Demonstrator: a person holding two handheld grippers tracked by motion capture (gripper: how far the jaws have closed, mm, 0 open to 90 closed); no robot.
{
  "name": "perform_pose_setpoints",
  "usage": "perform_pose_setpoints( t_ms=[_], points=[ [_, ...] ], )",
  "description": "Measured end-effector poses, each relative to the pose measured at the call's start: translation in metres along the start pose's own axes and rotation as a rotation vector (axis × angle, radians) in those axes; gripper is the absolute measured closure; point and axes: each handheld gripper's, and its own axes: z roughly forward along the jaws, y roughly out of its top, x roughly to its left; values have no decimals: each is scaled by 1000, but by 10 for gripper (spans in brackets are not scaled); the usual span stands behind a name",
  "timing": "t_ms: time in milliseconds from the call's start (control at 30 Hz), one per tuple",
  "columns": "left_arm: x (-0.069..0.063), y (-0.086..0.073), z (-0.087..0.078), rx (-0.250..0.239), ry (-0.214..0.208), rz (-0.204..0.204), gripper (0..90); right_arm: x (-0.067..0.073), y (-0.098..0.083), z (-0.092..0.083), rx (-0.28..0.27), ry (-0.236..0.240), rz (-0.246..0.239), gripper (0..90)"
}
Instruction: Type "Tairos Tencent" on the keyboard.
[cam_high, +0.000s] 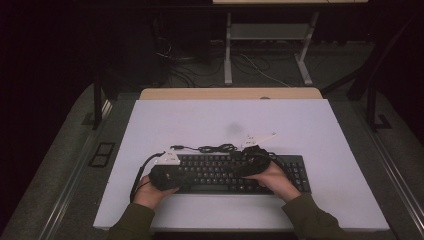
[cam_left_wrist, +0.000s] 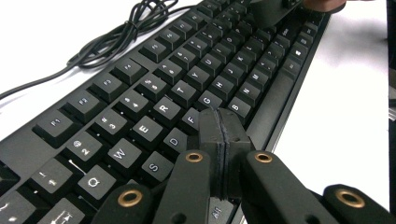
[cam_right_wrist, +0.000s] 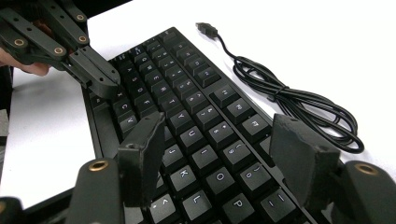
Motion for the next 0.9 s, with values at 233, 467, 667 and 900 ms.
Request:
perform_pose_setpoints(
  t_ms=[233, 467, 667, 900],
  points=[
    [0, -1, 5, 28, 13, 16, 889, 0, 0, 0, 0, 2, 0, 350],
    [1, -1, 7, 36, 19, 25, 888, 1, 0, 0, 1, 1, 0, 351],
    [1, -1, 9, 29, 20, 23, 888, 1, 0, 1, 1, 1, 0, 351],
    [-1, 0, 12, 28, 12, 23, 888, 0, 0, 1, 0, -3, 0, 351]
  ],
)
